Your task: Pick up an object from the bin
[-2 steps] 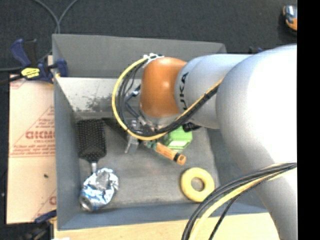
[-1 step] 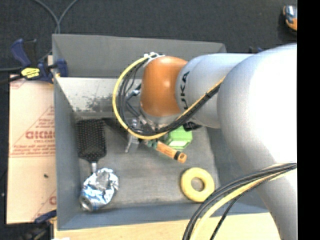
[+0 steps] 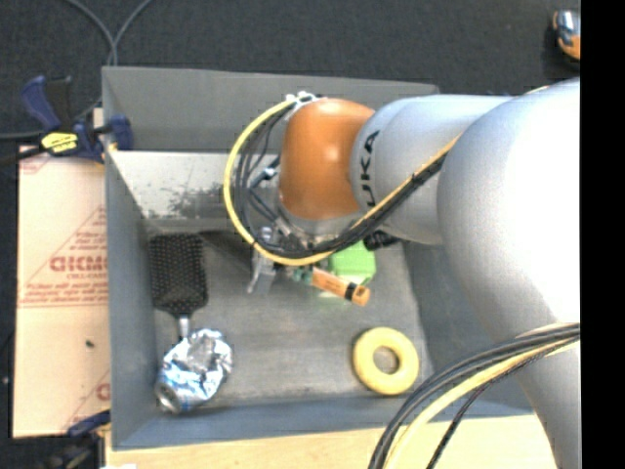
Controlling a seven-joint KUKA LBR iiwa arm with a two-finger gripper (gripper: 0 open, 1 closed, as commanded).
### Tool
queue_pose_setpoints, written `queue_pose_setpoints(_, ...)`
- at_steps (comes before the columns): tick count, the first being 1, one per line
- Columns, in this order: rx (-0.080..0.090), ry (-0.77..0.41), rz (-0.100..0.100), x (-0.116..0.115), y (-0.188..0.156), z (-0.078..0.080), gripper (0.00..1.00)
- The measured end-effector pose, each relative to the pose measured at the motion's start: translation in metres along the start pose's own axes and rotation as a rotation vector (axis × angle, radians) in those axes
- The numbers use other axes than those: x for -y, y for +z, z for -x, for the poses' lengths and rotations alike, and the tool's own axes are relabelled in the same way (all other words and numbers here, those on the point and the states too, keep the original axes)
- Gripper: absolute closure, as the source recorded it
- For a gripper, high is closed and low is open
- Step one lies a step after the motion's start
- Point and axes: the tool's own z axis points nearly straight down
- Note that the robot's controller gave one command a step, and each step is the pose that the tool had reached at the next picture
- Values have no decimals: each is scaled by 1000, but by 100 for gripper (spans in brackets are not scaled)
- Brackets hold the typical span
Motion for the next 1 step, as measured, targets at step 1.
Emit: queue_pose_setpoints(1, 4, 0, 1, 0, -19, 1, 100)
